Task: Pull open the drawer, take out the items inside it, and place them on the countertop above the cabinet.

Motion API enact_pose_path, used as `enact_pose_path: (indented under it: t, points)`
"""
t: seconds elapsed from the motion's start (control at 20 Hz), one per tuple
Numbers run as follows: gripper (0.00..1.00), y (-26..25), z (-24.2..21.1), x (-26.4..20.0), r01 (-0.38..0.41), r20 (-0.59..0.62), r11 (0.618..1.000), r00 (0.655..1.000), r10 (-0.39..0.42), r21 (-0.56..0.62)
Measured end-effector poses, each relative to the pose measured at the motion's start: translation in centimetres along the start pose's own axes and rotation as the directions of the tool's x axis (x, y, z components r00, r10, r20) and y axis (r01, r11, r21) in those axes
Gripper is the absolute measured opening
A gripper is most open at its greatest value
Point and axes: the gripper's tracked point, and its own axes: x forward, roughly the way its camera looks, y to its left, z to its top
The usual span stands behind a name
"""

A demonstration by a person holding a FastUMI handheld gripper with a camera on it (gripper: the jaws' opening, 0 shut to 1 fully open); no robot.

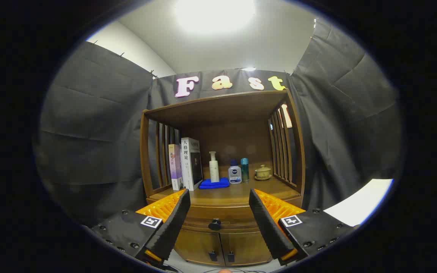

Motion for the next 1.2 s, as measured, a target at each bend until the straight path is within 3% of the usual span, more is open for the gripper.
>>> enact_pose_path:
  t: [1.2]
  points:
    - [0.98, -0.6, -3.3, 2.2, 0.029, -0.025, 0.999, 0.999, -0.029, 0.018]
